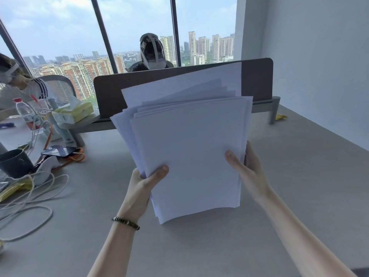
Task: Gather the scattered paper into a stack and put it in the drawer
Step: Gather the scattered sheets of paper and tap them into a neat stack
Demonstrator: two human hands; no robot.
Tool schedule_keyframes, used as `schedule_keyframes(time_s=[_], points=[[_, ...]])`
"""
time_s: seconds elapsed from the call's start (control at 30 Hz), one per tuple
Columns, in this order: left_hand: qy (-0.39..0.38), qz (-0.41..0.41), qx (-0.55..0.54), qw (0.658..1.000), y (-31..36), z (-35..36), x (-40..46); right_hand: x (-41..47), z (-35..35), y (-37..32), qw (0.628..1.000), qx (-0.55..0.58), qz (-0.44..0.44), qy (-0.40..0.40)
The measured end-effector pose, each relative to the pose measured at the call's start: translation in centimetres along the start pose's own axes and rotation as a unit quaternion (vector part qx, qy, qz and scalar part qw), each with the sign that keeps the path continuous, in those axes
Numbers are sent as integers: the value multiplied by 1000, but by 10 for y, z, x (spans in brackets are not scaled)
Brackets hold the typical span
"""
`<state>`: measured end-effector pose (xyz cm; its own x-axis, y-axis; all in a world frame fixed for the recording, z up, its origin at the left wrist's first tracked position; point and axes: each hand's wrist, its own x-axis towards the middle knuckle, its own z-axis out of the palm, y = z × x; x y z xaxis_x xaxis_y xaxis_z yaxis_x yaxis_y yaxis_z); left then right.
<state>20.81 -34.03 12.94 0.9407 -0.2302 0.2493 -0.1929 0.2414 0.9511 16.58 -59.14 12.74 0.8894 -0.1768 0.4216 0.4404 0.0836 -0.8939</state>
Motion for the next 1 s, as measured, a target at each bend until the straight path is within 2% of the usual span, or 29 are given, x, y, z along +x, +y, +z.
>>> schedule_keyframes(time_s=[0.23, 0.5, 0.67, 0.8, 1.0], points=[[25, 62, -42, 997, 14, 0, 10, 9, -2, -6, 1000, -19, -4, 14], [77, 64, -42, 994, 7, 8, 13, 11, 1, 6, 999, -35, 1, 37], [68, 15, -20, 997, -10, 11, -2, -10, -1, 31, 998, -28, 46, 15], [48, 13, -19, 999, -8, 10, -2, -17, -2, 31, 998, -27, 55, 23], [29, 54, -32, 998, 6, 12, 4, 1, -2, 6, 998, -32, 1, 56]])
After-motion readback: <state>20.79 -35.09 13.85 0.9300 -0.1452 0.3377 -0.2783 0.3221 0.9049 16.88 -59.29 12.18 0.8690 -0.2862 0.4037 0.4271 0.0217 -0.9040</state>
